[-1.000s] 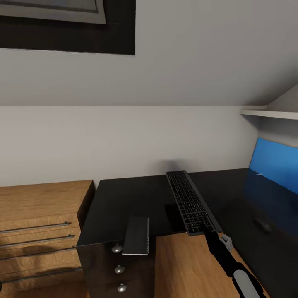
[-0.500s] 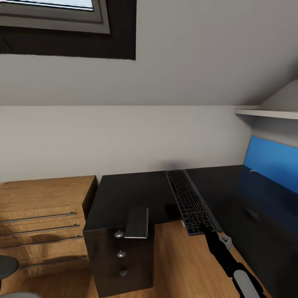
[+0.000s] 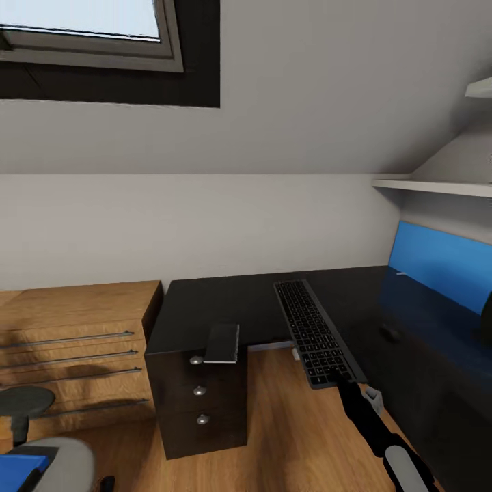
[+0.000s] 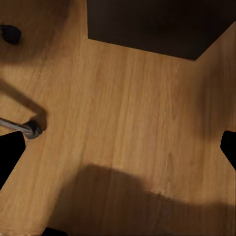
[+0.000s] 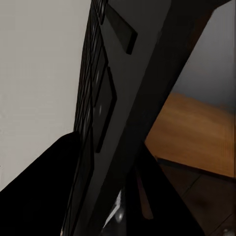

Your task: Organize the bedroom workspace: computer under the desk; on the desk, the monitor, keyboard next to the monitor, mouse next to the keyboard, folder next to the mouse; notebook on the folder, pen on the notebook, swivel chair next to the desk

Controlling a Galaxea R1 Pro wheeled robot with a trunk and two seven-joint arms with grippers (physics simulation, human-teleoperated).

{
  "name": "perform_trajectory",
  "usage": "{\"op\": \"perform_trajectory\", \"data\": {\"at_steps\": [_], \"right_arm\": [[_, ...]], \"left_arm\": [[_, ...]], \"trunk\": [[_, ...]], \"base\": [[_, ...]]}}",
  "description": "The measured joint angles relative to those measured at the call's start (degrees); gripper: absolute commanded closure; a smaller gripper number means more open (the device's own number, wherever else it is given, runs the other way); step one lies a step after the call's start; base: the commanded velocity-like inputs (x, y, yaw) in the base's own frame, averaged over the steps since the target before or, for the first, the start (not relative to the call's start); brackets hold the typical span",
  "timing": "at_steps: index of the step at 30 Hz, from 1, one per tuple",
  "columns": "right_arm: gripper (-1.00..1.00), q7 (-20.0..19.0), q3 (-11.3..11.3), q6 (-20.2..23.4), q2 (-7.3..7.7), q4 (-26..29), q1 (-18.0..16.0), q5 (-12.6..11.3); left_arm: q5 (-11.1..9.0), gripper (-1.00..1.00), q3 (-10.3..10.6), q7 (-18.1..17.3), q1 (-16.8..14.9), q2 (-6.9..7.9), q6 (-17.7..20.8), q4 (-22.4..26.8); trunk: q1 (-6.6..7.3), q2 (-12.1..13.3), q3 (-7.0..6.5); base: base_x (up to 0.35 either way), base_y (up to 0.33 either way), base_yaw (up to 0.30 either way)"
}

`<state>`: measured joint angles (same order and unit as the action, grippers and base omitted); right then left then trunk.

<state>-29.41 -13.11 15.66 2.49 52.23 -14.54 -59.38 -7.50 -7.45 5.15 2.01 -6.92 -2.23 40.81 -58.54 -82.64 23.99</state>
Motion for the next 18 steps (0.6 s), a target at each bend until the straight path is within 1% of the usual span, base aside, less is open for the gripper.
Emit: {"op": "perform_trajectory", "data": {"at_steps": [5,13,18], "right_arm": [[1.00,0.3,0.0,-0.1,-0.23,0.0,0.0,0.0],[1.00,0.5,0.0,-0.2,-0.37,-0.1,0.0,-0.1],[1.00,0.2,-0.1,-0.1,-0.29,0.0,0.0,-0.2]], "left_arm": [[0.0,-1.00,0.0,0.0,0.0,0.00,0.0,0.0],[0.0,-1.00,0.0,0.0,0.0,0.00,0.1,0.0],[0.0,-1.00,0.0,0.0,0.0,0.01,0.0,0.0]], "trunk": [[0.00,0.0,0.00],[0.00,0.0,0.07],[0.01,0.0,0.08]], "base": [[-0.327,-0.001,0.048],[-0.320,0.000,0.198],[-0.219,-0.084,0.120]]}}
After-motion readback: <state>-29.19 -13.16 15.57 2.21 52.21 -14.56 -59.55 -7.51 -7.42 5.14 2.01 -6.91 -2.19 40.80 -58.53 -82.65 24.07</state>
